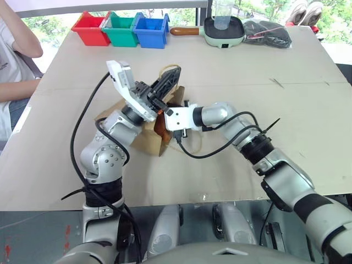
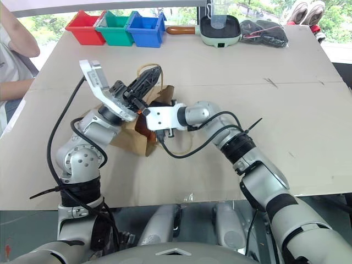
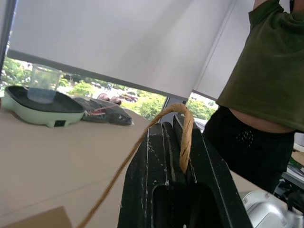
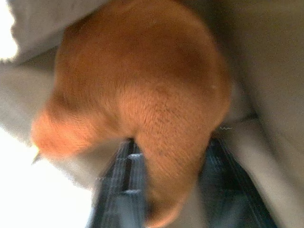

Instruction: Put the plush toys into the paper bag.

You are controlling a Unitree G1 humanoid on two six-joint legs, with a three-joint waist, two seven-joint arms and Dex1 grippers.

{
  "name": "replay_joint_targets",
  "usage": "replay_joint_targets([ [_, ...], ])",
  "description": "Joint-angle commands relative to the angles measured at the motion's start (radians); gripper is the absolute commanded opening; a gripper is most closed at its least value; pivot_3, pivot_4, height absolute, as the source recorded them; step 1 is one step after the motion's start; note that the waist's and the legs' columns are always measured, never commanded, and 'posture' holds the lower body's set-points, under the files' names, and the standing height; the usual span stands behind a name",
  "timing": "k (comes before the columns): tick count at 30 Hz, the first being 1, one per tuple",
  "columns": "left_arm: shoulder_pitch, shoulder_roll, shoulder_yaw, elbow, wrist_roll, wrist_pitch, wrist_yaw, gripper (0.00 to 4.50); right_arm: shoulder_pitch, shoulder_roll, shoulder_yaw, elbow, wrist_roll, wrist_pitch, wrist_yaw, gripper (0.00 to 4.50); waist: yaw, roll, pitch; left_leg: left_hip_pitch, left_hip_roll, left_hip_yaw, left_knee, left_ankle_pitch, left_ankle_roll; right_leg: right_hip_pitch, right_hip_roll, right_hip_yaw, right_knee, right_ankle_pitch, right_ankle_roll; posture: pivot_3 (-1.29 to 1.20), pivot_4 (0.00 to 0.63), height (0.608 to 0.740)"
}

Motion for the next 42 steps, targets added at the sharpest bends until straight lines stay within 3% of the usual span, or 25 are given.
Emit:
replay_joint_targets([
  [1,0.021,0.014,0.028,-0.058,-0.021,-0.022,-0.006,0.00,0.045,-0.050,-0.068,-0.122,0.050,0.026,0.023,2.91,0.003,0.000,0.000,0.000,0.000,0.000,0.000,0.000,0.000,0.000,0.000,0.000,0.000,0.000,0.000,0.00,0.150,0.740],
  [8,0.031,0.020,0.075,-0.079,-0.083,-0.018,-0.002,0.00,0.270,-0.210,-0.226,-0.594,0.219,0.438,0.105,2.91,0.018,0.000,0.000,-0.001,0.000,-0.001,0.001,-0.001,0.002,0.000,-0.001,0.000,-0.001,0.000,0.000,0.00,0.150,0.740],
  [12,0.000,0.028,0.102,-0.058,-0.141,-0.017,-0.012,0.00,0.382,-0.282,-0.331,-0.787,0.295,0.677,0.073,2.91,0.019,0.000,0.000,0.000,0.001,-0.001,0.000,-0.002,0.003,0.000,0.000,0.000,0.000,0.000,0.000,0.00,0.150,0.740],
  [16,-0.037,0.042,0.107,-0.033,-0.166,-0.015,-0.038,0.00,0.494,-0.179,-0.562,-0.903,0.453,1.146,-0.073,2.91,0.025,0.000,0.000,0.000,0.000,0.001,0.001,-0.002,0.003,0.000,0.000,0.000,-0.001,0.000,0.000,0.00,0.150,0.740],
  [19,-0.043,0.049,0.108,-0.031,-0.180,-0.011,-0.043,0.00,0.508,-0.112,-0.634,-0.883,0.510,1.269,-0.141,2.91,0.021,0.000,0.000,-0.001,0.000,0.001,0.001,-0.002,0.003,0.001,0.000,0.000,-0.001,0.000,0.000,0.00,0.150,0.740],
  [27,-0.036,0.067,0.100,-0.043,-0.195,0.001,-0.046,0.00,0.453,0.047,-0.802,-0.764,0.685,1.346,-0.250,2.91,0.018,0.000,0.000,0.000,0.000,0.001,0.001,-0.002,0.003,0.001,0.001,0.001,0.000,0.000,0.000,0.00,0.150,0.740],
  [31,-0.010,0.075,0.093,-0.064,-0.195,0.005,-0.050,0.00,0.360,0.140,-0.895,-0.606,0.775,1.278,-0.292,2.91,0.015,0.000,0.000,0.000,0.000,0.001,0.001,-0.002,0.003,0.001,0.001,0.001,0.000,0.000,0.000,0.00,0.150,0.740],
  [37,0.017,0.092,0.102,-0.094,-0.217,0.016,-0.038,0.00,0.255,0.165,-0.925,-0.440,0.858,1.210,-0.290,2.91,0.009,0.001,0.000,0.000,0.000,0.001,0.000,-0.002,0.003,0.000,0.001,0.000,0.000,0.000,0.000,0.00,0.150,0.740],
  [39,0.022,0.099,0.106,-0.102,-0.222,0.017,-0.031,0.00,0.242,0.165,-0.916,-0.418,0.879,1.188,-0.280,2.40,0.007,0.001,0.000,0.000,0.000,0.001,0.000,-0.002,0.003,0.000,0.001,0.001,-0.001,0.000,0.000,0.00,0.150,0.740],
  [42,0.029,0.110,0.115,-0.107,-0.226,0.016,-0.021,0.00,0.239,0.169,-0.911,-0.450,0.943,1.170,-0.247,1.23,0.002,0.001,0.000,0.000,0.000,0.001,0.000,-0.002,0.003,0.000,0.001,0.001,0.000,0.000,0.000,0.00,0.150,0.740],
])
